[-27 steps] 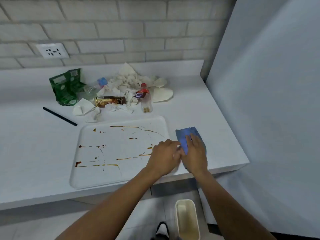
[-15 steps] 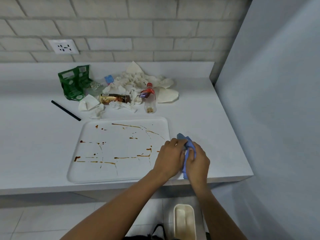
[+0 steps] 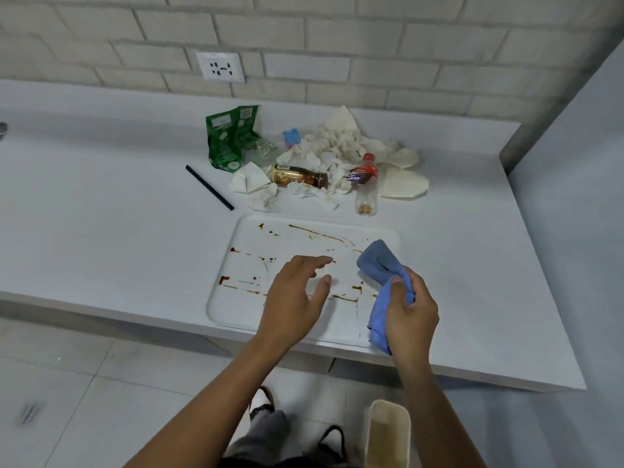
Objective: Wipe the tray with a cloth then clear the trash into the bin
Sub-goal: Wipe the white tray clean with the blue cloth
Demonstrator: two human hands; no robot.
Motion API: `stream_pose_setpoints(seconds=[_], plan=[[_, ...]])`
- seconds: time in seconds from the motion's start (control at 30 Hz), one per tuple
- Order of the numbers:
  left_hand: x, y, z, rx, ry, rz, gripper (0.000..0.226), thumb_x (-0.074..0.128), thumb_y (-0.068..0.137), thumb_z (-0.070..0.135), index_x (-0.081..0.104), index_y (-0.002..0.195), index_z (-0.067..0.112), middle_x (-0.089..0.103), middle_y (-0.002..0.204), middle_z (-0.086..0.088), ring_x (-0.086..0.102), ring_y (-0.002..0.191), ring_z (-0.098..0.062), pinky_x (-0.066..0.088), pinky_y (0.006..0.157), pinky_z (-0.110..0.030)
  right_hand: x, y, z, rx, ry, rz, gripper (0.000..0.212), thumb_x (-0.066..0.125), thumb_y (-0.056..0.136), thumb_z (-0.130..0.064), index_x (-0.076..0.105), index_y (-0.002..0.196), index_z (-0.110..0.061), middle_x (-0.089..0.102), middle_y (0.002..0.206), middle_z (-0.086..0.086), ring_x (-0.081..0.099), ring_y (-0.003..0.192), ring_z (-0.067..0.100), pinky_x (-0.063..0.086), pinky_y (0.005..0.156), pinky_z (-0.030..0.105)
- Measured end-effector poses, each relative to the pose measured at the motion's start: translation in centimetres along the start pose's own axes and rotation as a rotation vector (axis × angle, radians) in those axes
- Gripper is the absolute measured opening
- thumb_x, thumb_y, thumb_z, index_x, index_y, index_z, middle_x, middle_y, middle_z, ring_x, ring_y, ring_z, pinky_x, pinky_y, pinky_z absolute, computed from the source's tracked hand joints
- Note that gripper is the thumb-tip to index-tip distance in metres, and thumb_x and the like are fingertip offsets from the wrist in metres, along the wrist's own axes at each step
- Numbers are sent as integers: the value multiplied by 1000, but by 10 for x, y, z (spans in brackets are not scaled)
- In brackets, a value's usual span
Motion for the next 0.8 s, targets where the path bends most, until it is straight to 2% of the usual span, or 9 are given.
stream_pose_setpoints(seconds=[0.1, 0.2, 0.3, 0.37, 0.43, 0.53, 0.6, 0.7, 0.8], plan=[[-45, 2, -60, -141, 40, 113, 30, 58, 98, 25, 62, 127, 27, 63, 117, 11, 60, 98, -6, 51, 81, -27, 13, -3, -1, -38, -83, 5, 26, 54, 98, -32, 63, 121, -22, 68, 116, 0, 61, 103, 16, 37, 79, 10], [-78, 8, -119, -265, 111, 166, 33, 57, 98, 23, 59, 130, 23, 61, 121, 2, 58, 108, -19, 49, 91, -35, 20, -3, -12, -110, -165, 71, 27, 55, 98, -30, 63, 121, -19, 68, 113, 6, 62, 102, 21, 40, 83, 19], [-88, 18, -167, -390, 167, 106, 42, 54, 99, 27, 53, 139, 16, 56, 133, -12, 49, 122, -30, 42, 101, -39, 23, 4, -31, -233, -287, 195, 23, 54, 99, -21, 65, 117, -12, 68, 104, 9, 64, 96, 24, 45, 82, 27], [-84, 27, -181, -406, 175, 42, 45, 51, 100, 30, 48, 143, 13, 52, 138, -17, 45, 127, -33, 40, 103, -43, 25, 12, -48, -347, -377, 271, 20, 51, 99, -15, 67, 109, -9, 65, 89, 7, 62, 85, 24, 51, 76, 33], [-79, 37, -189, -386, 139, 3, 46, 48, 102, 29, 46, 144, 11, 50, 138, -19, 46, 127, -34, 42, 103, -47, 34, 22, -57, -437, -525, 300, 20, 48, 96, -11, 67, 101, -8, 60, 77, 5, 58, 77, 25, 50, 71, 39], [-71, 48, -197, -370, 140, -33, 44, 43, 103, 30, 46, 143, 13, 53, 133, -16, 52, 122, -32, 49, 97, -49, 56, 31, -44, -385, -721, 195, 21, 50, 92, -9, 65, 106, -6, 66, 93, 12, 58, 93, 33, 46, 80, 39], [-67, 51, -200, -336, 199, -44, 41, 41, 103, 30, 49, 140, 14, 56, 129, -15, 54, 117, -31, 52, 91, -48, 70, 31, -36, -418, -778, 108, 23, 54, 87, -8, 64, 108, -1, 66, 105, 16, 58, 100, 35, 46, 88, 41], [-62, 49, -203, -292, 244, -22, 41, 41, 102, 27, 50, 140, 13, 58, 125, -16, 56, 111, -34, 52, 86, -48, 85, 35, -26, -475, -945, 30, 39, 50, 84, -21, 59, 114, 1, 60, 116, 16, 52, 108, 35, 42, 98, 44], [-60, 49, -209, -345, 266, 2, 43, 39, 103, 27, 45, 144, 14, 59, 125, -13, 57, 109, -32, 54, 86, -49, 94, 49, -2, -370, -1025, -85, 53, 39, 98, -29, 43, 141, 1, 45, 145, 20, 35, 138, 38, 30, 115, 44]])
Point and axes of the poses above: each hand's wrist, its own y-axis towards the middle knuckle, its own x-axis out of the palm, z = x × y, the point moved 6 cm from there along y, towards the middle knuckle
